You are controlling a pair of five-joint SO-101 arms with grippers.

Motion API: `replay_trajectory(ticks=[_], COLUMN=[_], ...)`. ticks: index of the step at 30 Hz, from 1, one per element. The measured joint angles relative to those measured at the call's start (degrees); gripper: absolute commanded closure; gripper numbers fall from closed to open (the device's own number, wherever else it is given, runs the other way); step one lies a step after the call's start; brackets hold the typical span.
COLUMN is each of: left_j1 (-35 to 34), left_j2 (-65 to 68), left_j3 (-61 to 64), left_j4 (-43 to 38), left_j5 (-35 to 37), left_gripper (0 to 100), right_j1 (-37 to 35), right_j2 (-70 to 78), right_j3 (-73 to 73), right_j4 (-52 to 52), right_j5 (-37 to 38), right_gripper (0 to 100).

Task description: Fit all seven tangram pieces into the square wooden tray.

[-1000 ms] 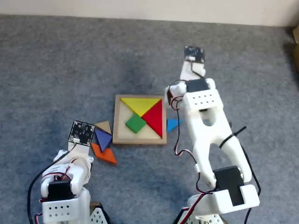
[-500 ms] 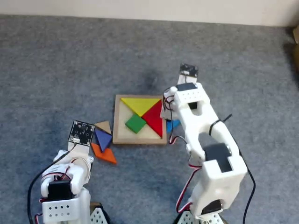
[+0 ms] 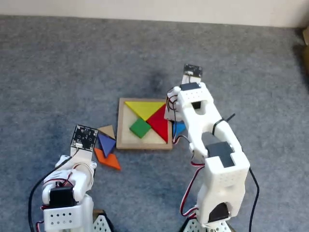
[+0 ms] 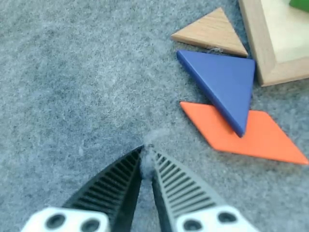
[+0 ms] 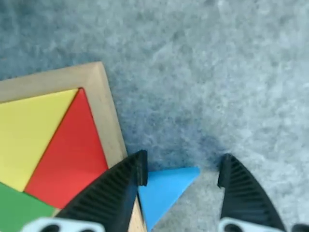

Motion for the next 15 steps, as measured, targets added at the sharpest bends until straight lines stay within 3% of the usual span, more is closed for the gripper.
replay_trajectory(ticks=[15], left_j1=[0.00], left_j2=[0.00], left_j3=[0.00], left_j4=[0.00], left_j5=[0.00], left_gripper=[99], right_j1=[0.35], right_j2=[0.79], right_j3=[-2.11], right_j4=[5.71], right_j5=[0.00], right_gripper=[79.4])
